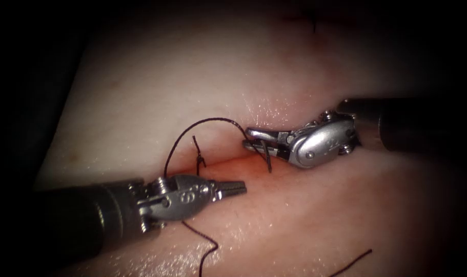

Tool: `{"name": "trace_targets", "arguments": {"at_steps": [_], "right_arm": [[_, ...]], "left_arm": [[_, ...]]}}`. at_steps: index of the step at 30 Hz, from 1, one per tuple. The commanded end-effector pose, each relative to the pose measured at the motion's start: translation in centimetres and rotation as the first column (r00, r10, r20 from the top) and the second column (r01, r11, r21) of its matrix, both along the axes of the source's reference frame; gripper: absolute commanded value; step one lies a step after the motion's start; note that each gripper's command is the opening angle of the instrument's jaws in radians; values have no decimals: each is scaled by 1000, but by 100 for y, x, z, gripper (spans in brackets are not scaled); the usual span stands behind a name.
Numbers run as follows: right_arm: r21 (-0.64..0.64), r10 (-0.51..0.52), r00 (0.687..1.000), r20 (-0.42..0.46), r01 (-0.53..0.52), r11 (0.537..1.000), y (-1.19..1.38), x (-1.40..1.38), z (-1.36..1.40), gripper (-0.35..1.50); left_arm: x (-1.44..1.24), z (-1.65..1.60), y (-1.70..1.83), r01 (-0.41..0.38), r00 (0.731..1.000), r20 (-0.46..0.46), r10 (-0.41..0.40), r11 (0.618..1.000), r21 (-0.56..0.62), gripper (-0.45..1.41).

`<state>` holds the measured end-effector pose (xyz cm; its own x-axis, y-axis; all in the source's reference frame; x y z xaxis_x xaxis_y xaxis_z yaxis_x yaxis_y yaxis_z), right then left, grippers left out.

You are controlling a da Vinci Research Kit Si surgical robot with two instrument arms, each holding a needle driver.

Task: Wound Closure
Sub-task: Use right hand to throw needle through skin atop wound

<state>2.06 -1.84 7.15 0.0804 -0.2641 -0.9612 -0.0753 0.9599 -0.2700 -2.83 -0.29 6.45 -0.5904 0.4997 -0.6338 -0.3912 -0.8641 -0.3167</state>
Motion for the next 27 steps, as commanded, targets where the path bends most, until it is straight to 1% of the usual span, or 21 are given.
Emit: {"name": "trace_targets", "arguments": {"at_steps": [1,4,8,11,14,15,20,27], "right_arm": [[11,1,1000,6,-1,1000,-3,5,9,-35],[29,3,1000,13,-3,1000,-5,2,13,-35],[63,6,1000,10,-7,998,5,0,9,-35],[77,-17,1000,20,16,997,10,3,7,-35],[92,-33,999,18,31,995,2,8,12,-35],[106,-43,999,18,40,993,-7,10,16,-35],[144,-57,998,28,53,988,-24,7,30,-35],[169,-63,997,41,55,984,-33,-2,36,-35]], "left_arm": [[-5,5,2,1,1000,-2,-1,1000,-2,-45],[-4,6,4,0,1000,-6,0,1000,-1,-45],[-9,7,6,6,1000,-15,-6,1000,-1,-45],[-12,10,11,10,1000,-17,-10,1000,0,-45],[-13,16,15,16,999,-29,-16,1000,-5,-45],[-11,19,17,19,999,-36,-19,1000,-9,-45],[-7,27,19,24,999,-47,-24,1000,1,-45],[-7,29,17,25,998,-55,-24,1000,6,-45]]}}
